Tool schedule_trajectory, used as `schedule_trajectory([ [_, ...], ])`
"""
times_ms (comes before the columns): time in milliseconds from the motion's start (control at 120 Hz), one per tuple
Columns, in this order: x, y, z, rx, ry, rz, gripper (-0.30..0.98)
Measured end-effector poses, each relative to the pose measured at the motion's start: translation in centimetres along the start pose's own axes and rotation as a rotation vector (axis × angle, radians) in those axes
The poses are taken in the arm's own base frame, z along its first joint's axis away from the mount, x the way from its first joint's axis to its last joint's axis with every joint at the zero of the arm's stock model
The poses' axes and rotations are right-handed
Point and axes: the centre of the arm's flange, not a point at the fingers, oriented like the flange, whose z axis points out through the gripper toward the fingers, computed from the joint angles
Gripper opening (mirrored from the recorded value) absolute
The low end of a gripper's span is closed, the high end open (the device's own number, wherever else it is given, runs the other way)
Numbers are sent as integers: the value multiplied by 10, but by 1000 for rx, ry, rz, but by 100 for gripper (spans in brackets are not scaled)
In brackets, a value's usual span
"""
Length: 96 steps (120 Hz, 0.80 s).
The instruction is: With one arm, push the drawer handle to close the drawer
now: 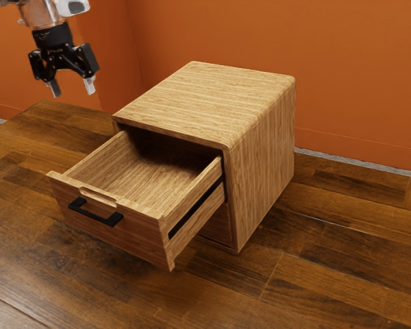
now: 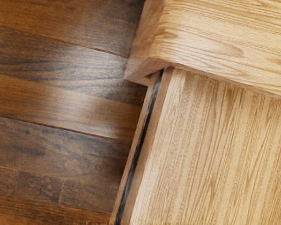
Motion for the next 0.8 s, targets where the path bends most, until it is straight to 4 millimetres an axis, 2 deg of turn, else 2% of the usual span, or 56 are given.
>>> schedule_trajectory([
  [42, 0, -14, 9, -6, -14, -21, 69],
  [83, -7, -20, 13, -13, -18, -25, 69],
  [150, -65, -16, 21, -29, -14, 4, 69],
  [292, -206, 25, 53, 21, 56, 140, 68],
  [375, -266, 35, 77, 66, 121, 181, 62],
  [408, -281, 41, 84, 89, 145, 194, 58],
  [492, -295, 63, 97, 149, 174, 216, 40],
  [600, -285, 69, 119, 165, 146, 184, 20],
  [700, -276, 70, 140, 154, 124, 150, 7],
  [800, -279, 84, 153, 151, 127, 136, 0],
])
